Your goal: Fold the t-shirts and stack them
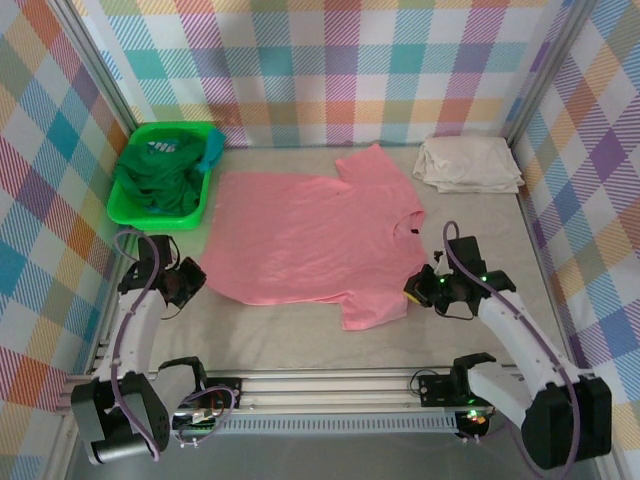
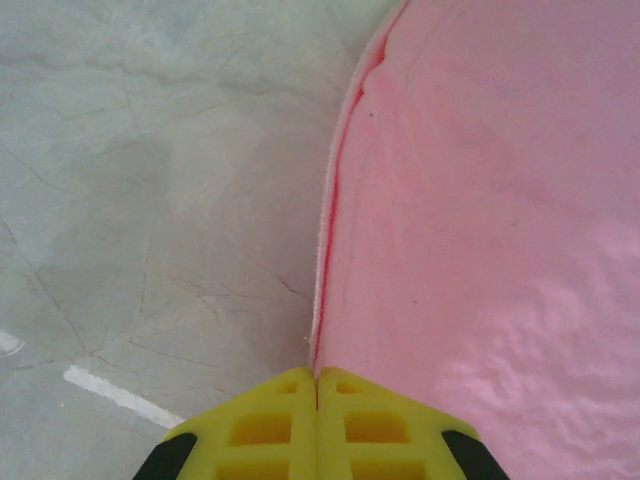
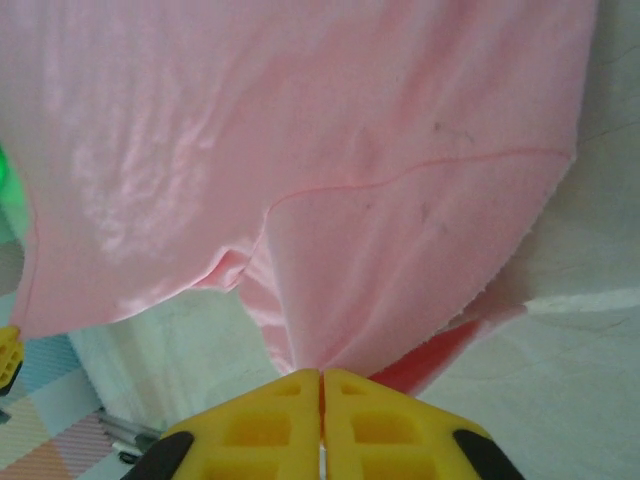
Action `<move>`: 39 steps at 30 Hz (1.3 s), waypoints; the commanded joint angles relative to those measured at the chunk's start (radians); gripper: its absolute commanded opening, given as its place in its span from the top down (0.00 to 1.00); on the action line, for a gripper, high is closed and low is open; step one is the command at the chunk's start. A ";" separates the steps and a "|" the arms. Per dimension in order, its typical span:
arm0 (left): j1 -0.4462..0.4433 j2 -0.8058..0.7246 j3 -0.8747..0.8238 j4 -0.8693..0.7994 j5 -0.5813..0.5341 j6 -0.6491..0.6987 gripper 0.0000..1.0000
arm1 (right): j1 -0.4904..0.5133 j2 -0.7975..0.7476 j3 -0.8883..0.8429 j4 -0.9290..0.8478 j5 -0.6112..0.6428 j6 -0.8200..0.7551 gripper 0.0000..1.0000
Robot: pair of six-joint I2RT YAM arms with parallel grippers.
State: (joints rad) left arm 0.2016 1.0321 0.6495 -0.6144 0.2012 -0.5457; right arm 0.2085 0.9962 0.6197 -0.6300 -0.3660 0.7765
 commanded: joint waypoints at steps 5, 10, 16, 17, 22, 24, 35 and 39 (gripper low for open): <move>0.014 0.034 -0.058 0.083 -0.017 0.012 1.00 | -0.010 0.127 -0.002 0.053 0.170 -0.087 0.53; 0.015 0.033 -0.071 0.094 -0.028 0.012 1.00 | -0.006 0.078 -0.089 0.060 0.152 -0.109 0.50; 0.014 0.051 -0.061 0.099 -0.033 0.019 1.00 | 0.057 -0.157 -0.223 0.045 0.098 -0.063 0.51; 0.015 0.056 -0.060 0.101 -0.027 0.018 1.00 | 0.074 -0.180 -0.240 0.045 0.100 -0.041 0.51; 0.014 0.079 -0.064 0.119 -0.016 0.016 1.00 | 0.092 -0.157 -0.334 0.238 0.027 0.032 0.56; 0.014 0.085 -0.064 0.119 -0.010 0.011 1.00 | 0.104 -0.123 -0.347 0.303 0.021 0.053 0.60; 0.015 0.086 -0.078 0.128 -0.001 0.012 1.00 | 0.146 -0.121 -0.384 0.437 0.073 0.083 0.68; 0.015 0.090 -0.090 0.140 -0.002 0.012 1.00 | 0.145 -0.074 -0.365 0.500 0.080 0.066 0.71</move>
State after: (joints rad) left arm 0.2016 1.1183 0.5758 -0.4931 0.1867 -0.5419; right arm 0.3363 0.8860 0.2562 -0.3717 -0.2733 0.8467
